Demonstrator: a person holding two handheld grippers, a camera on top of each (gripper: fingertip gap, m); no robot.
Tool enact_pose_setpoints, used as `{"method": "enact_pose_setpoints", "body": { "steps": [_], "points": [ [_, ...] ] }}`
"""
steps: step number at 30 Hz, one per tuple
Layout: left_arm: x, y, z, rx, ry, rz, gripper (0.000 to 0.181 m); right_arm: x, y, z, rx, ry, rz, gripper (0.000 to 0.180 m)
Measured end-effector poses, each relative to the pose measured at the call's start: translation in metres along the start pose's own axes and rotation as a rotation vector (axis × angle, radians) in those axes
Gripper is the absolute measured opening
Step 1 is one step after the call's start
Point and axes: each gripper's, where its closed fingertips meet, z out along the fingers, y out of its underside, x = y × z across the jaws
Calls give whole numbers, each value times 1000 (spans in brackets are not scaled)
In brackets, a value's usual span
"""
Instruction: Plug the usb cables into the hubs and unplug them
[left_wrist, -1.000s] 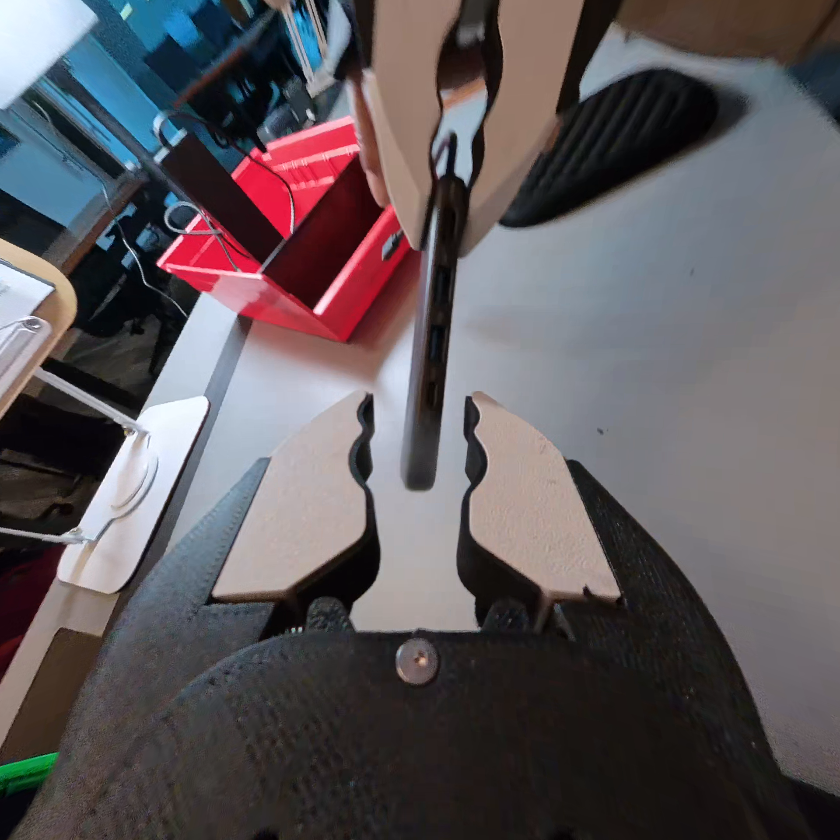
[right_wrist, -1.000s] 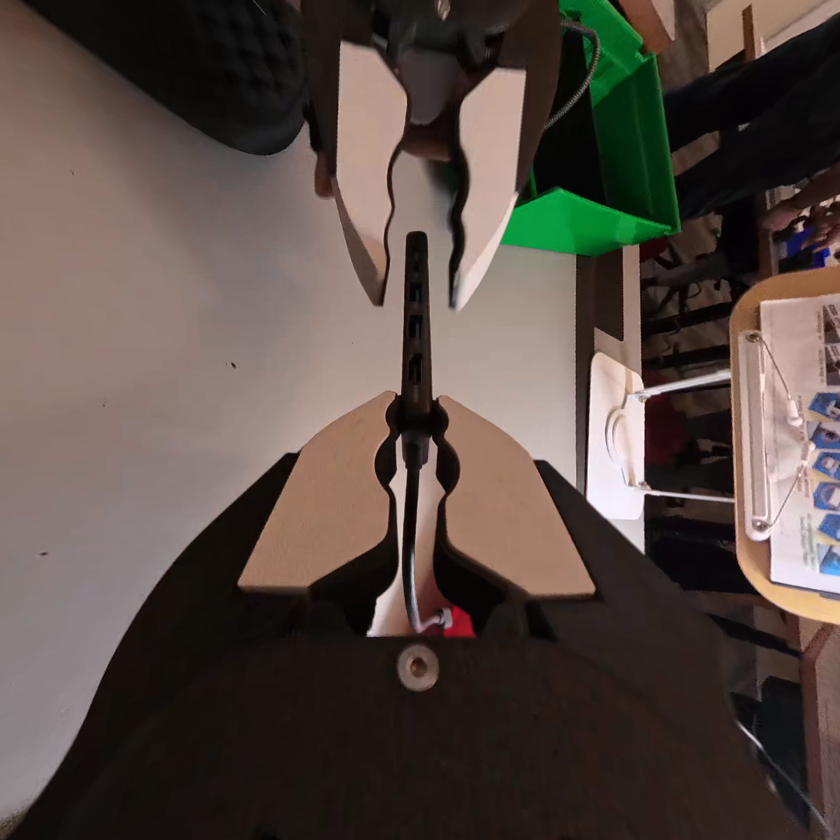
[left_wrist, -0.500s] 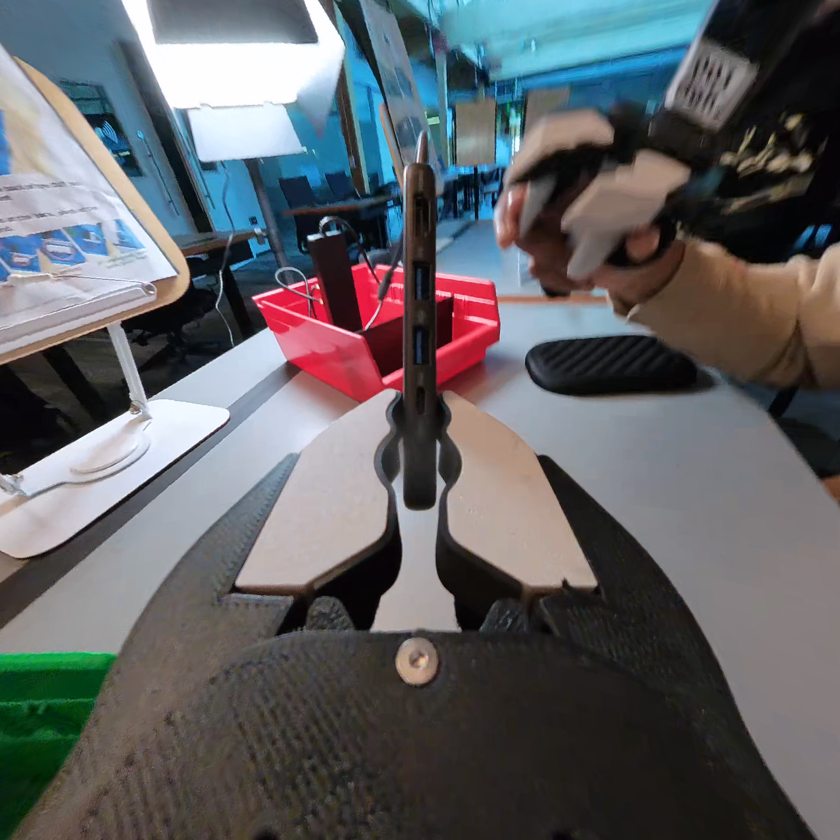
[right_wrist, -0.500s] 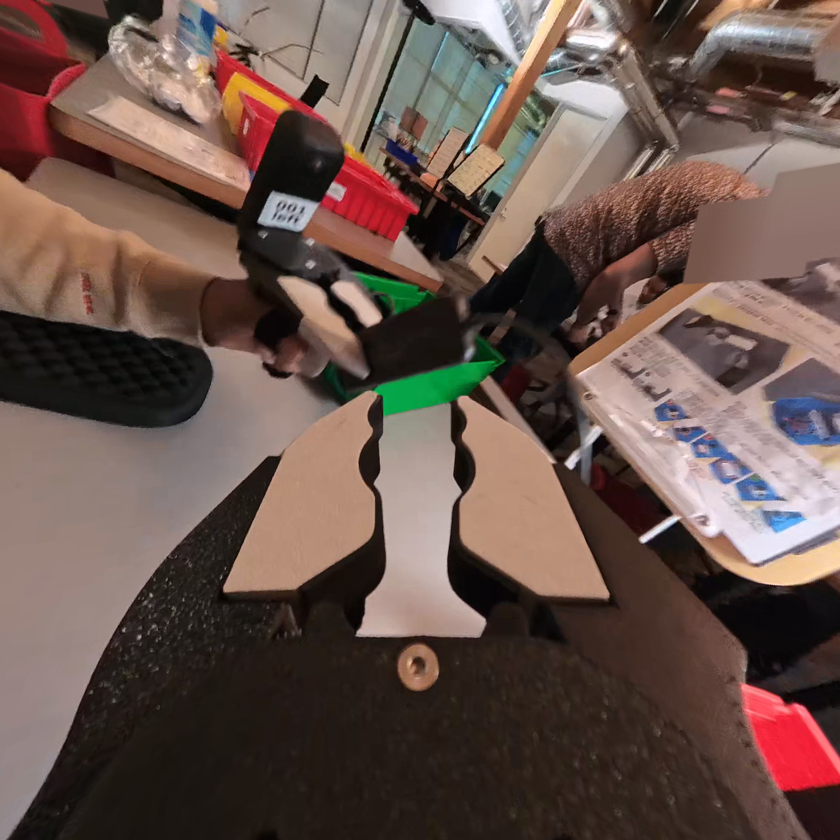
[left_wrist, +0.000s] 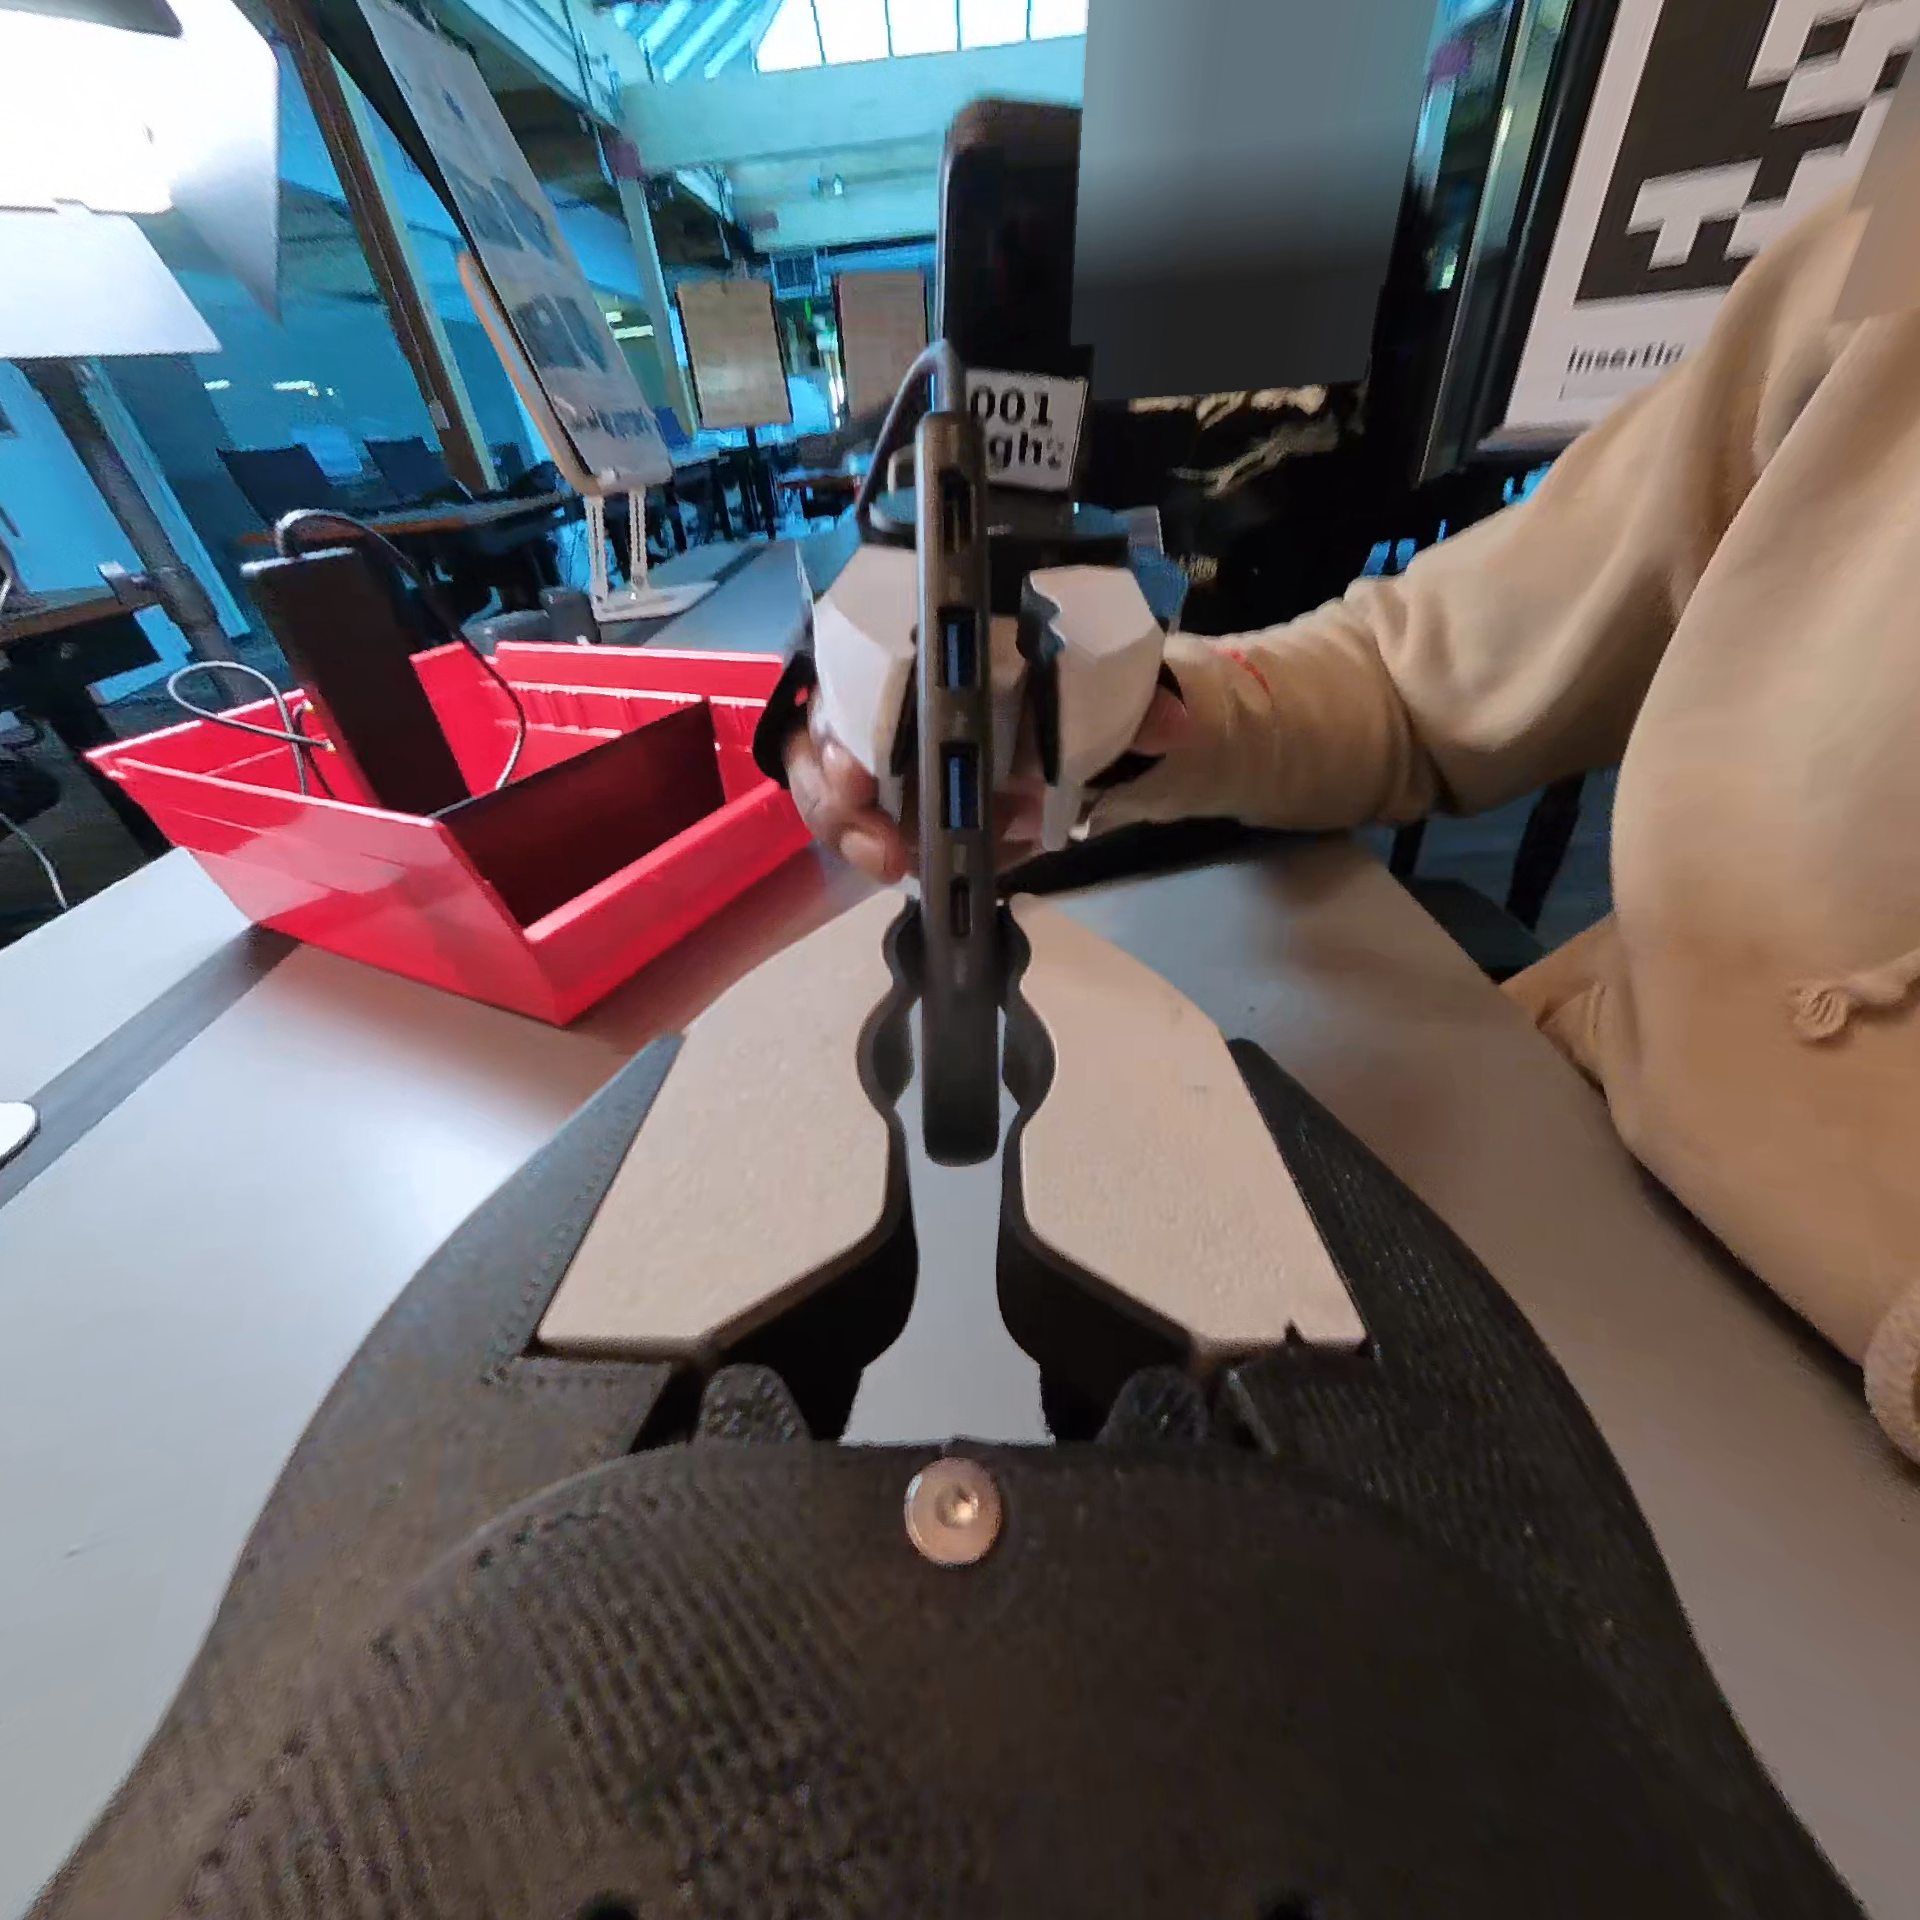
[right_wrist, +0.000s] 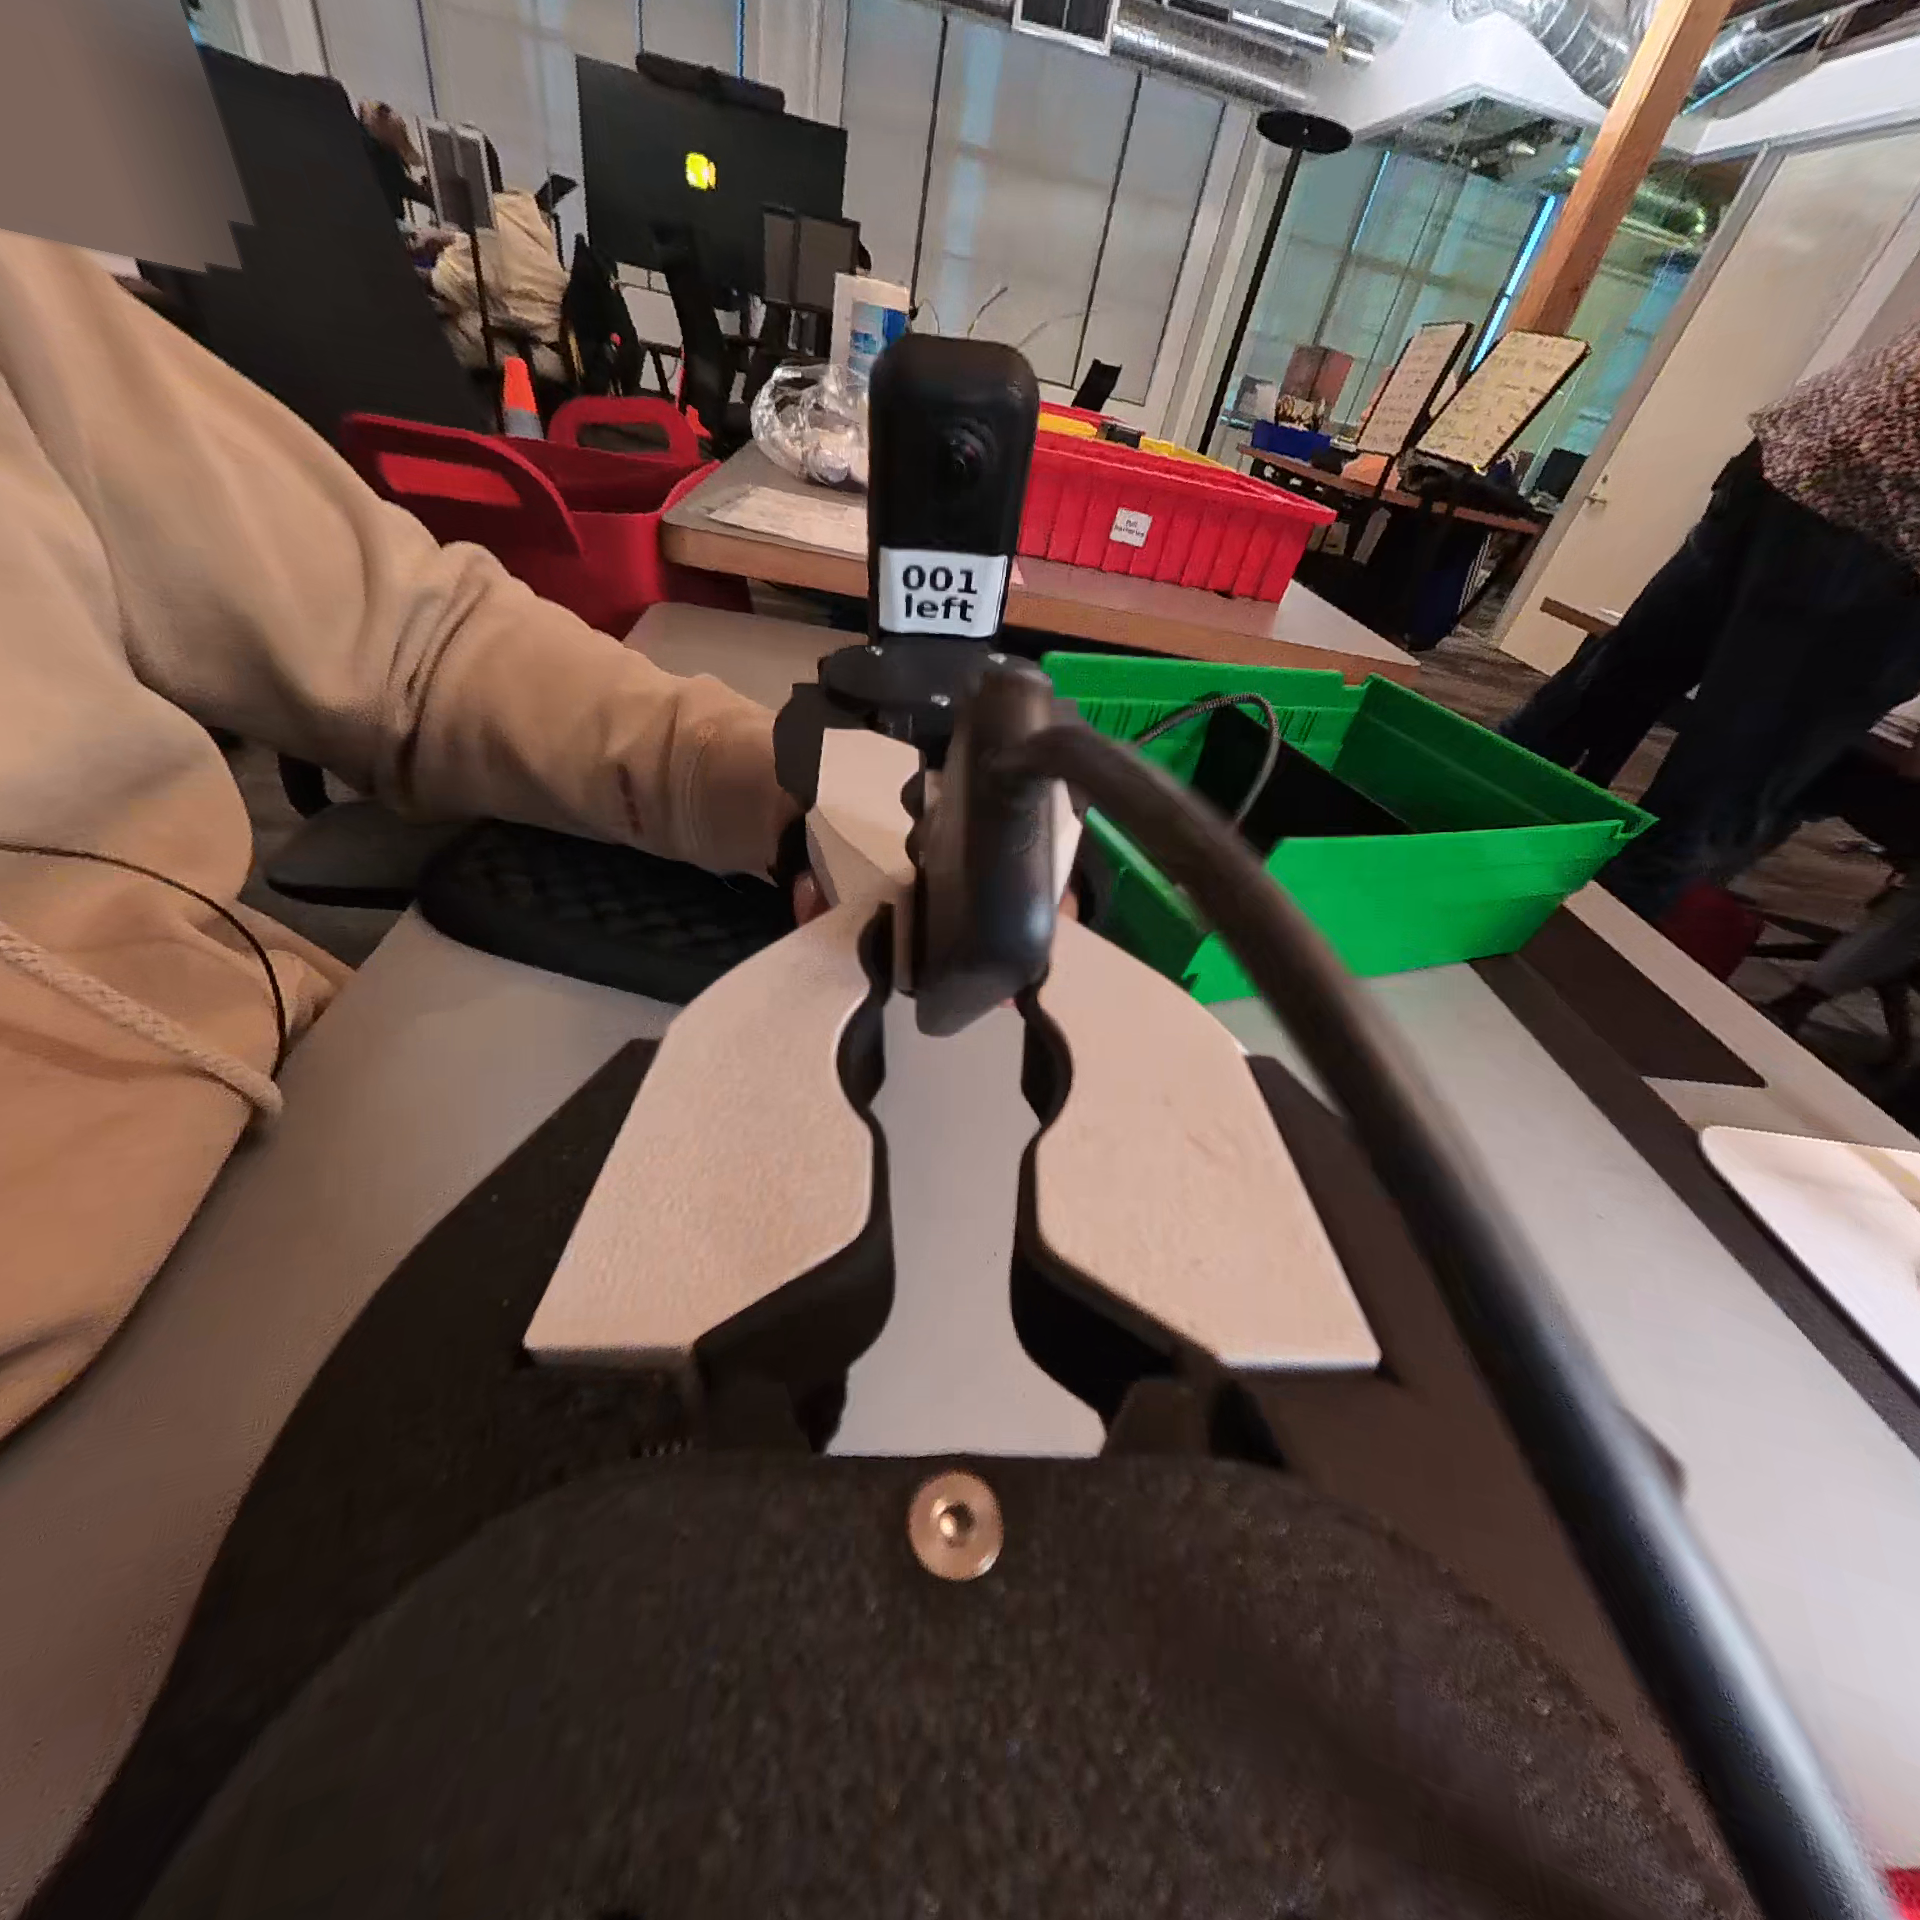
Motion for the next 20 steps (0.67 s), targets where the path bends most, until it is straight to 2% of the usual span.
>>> {"method": "enact_pose_setpoints", "body": {
  "steps": [2,12,16,20],
  "points": [
    [2,7,3,-50,-8,37,12,0,6,-1,-27,2,-24,14],
    [-6,44,6,-261,-62,122,13,-1,39,2,-191,22,-174,13],
    [-9,44,5,-256,-65,44,17,-1,37,2,-202,41,-220,13],
    [-27,21,-13,-186,-143,17,32,10,28,-7,-190,102,-233,13]
  ]
}}
